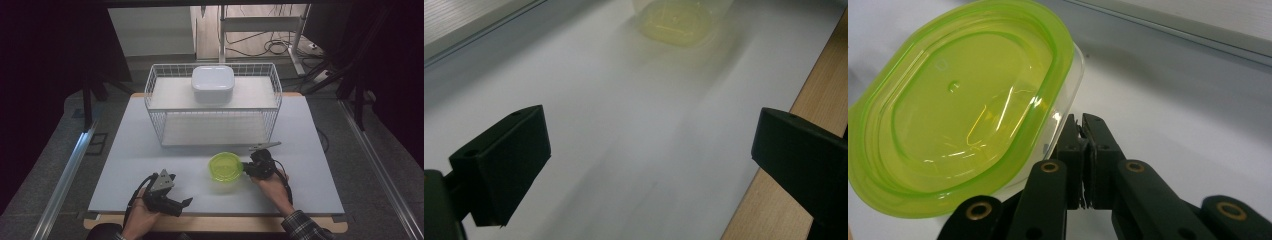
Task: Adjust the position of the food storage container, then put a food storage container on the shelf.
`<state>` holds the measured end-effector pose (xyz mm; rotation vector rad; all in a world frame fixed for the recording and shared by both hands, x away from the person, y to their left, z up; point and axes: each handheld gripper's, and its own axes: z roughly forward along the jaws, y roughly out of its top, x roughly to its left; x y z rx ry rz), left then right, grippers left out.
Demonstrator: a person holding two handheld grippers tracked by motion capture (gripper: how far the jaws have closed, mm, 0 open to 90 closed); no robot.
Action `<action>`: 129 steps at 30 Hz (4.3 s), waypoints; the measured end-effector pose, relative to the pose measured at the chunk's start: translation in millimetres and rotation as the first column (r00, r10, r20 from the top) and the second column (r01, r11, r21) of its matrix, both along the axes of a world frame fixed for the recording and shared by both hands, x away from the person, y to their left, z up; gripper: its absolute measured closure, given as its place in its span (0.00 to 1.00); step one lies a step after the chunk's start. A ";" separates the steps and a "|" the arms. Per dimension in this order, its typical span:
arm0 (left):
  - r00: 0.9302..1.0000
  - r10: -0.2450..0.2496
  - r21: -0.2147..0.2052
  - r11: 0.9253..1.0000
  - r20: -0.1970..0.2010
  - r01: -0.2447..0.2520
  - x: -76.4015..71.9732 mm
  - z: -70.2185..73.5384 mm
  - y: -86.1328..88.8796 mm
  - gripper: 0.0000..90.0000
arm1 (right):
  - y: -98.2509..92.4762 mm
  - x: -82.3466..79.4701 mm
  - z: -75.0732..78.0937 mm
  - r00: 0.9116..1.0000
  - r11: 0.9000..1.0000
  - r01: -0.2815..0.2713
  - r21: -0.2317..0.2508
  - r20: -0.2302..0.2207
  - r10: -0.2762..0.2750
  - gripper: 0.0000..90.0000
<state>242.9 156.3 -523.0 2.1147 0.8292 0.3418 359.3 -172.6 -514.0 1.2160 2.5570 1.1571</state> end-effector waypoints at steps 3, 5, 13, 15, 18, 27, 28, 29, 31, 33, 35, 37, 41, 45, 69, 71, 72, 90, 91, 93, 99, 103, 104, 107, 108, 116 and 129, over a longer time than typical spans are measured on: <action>1.000 -0.001 0.000 1.000 0.000 0.001 0.0 -0.1 -0.1 0.02 | 8.6 2.1 -1.2 1.000 1.000 -0.017 0.003 -0.003 0.017 0.96; 1.000 -0.001 0.000 1.000 0.000 0.001 -0.1 -0.1 -0.1 0.02 | 14.8 3.3 -2.0 1.000 1.000 -0.026 0.004 -0.005 0.026 0.96; 1.000 -0.005 0.003 1.000 -0.001 0.005 -0.4 -0.1 -0.5 0.02 | 36.2 8.2 -4.0 0.998 0.998 -0.068 0.005 0.001 0.068 0.96; 1.000 -0.006 0.004 1.000 -0.002 0.006 -0.5 -0.2 -0.7 0.02 | 40.9 9.3 -4.2 0.997 0.997 -0.073 0.010 0.000 0.073 0.96; 1.000 -0.007 0.006 1.000 -0.003 0.007 -0.5 -0.3 -0.9 0.02 | 47.8 11.7 -4.7 0.997 0.997 -0.081 0.014 0.004 0.081 0.96; 1.000 -0.009 0.007 1.000 -0.001 0.009 -1.0 0.1 0.1 0.02 | 49.6 13.3 -4.1 0.994 0.994 -0.081 -0.070 0.065 0.086 0.90; 1.000 -0.009 0.008 1.000 0.000 0.009 -1.1 0.1 0.3 0.02 | 47.5 13.0 -2.5 0.994 0.994 -0.076 -0.073 0.070 0.082 0.88; 1.000 -0.009 0.009 1.000 0.001 0.009 -1.1 0.2 0.7 0.02 | 45.4 12.6 -0.9 0.993 0.994 -0.076 -0.080 0.080 0.082 0.86; 1.000 -0.008 0.011 1.000 0.001 0.008 -0.7 0.1 1.6 0.03 | 41.0 10.7 2.6 0.992 0.993 -0.075 -0.092 0.093 0.083 0.81; 1.000 -0.004 0.008 1.000 0.000 0.004 -0.1 -0.4 2.7 0.03 | 36.4 8.3 5.4 0.991 0.993 -0.068 -0.100 0.107 0.079 0.76; 1.000 0.000 0.011 1.000 0.001 0.000 0.2 -0.5 3.8 0.03 | 31.7 5.9 7.9 0.990 0.992 -0.064 -0.106 0.119 0.077 0.71; 1.000 0.002 0.018 1.000 0.004 -0.002 0.6 -0.6 5.2 0.03 | 26.6 4.0 10.2 0.989 0.992 -0.059 -0.113 0.130 0.074 0.66; 1.000 0.008 0.014 1.000 0.005 -0.008 1.1 -1.2 6.8 0.03 | 17.3 0.2 15.5 0.987 0.993 -0.045 -0.109 0.145 0.061 0.50; 1.000 0.012 0.017 1.000 0.006 -0.012 1.2 -1.6 8.1 0.03 | 10.7 -2.5 17.2 0.986 0.995 -0.034 -0.095 0.158 0.048 0.35; 1.000 0.006 0.018 1.000 0.002 -0.006 1.3 -2.5 8.3 0.03 | -3.4 -17.2 16.5 0.983 0.996 -0.036 -0.078 0.177 0.050 0.04; 1.000 0.007 0.018 1.000 0.003 -0.007 1.2 -2.3 8.5 0.03 | -2.4 -16.9 17.0 0.985 0.997 -0.040 -0.069 0.166 0.051 0.04; 1.000 0.006 0.018 1.000 0.003 -0.006 1.3 -2.4 8.4 0.03 | -1.9 -16.9 17.4 0.985 0.997 -0.041 -0.062 0.167 0.051 0.04; 1.000 0.001 0.031 1.000 -0.002 -0.001 1.8 -4.0 5.6 0.03 | 15.1 -7.4 33.4 0.999 0.998 -0.047 0.051 0.023 0.046 0.20; 1.000 0.001 0.030 1.000 -0.001 -0.001 1.8 -4.1 5.6 0.03 | 16.1 -5.8 33.8 0.999 0.997 -0.044 0.064 0.015 0.043 0.22; 1.000 0.000 0.031 1.000 -0.001 0.000 1.8 -4.3 5.5 0.03 | 18.1 -2.3 33.8 0.999 0.994 -0.043 0.096 0.003 0.043 0.27; 1.000 -0.003 0.037 0.999 -0.002 0.004 1.8 -4.5 4.8 0.03 | 26.9 6.7 31.4 0.998 0.988 -0.043 0.145 -0.037 0.049 0.38; 1.000 -0.004 0.036 0.999 -0.002 0.004 1.8 -4.6 4.8 0.03 | 33.3 14.6 27.4 0.995 0.985 -0.033 0.170 -0.082 0.047 0.47; 1.000 -0.004 0.035 0.999 -0.003 0.004 1.7 -4.5 5.0 0.03 | 34.6 16.4 26.4 0.995 0.983 -0.028 0.180 -0.094 0.045 0.49; 1.000 -0.004 0.034 0.999 -0.002 0.004 1.6 -4.3 5.2 0.03 | 37.3 21.8 24.2 0.990 0.978 -0.012 0.210 -0.133 0.041 0.56; 1.000 -0.003 0.032 0.999 -0.001 0.003 1.5 -4.3 5.1 0.03 | 38.2 23.2 23.3 0.988 0.975 -0.008 0.221 -0.146 0.041 0.58; 1.000 -0.005 0.032 0.999 -0.002 0.005 1.3 -4.2 4.9 0.03 | 42.3 29.8 13.7 0.973 0.973 0.029 0.231 -0.229 0.025 0.72; 1.000 -0.004 0.031 1.000 0.001 0.004 1.3 -3.9 5.1 0.03 | 38.4 28.3 16.5 0.942 0.946 0.017 0.324 -0.323 0.093 0.90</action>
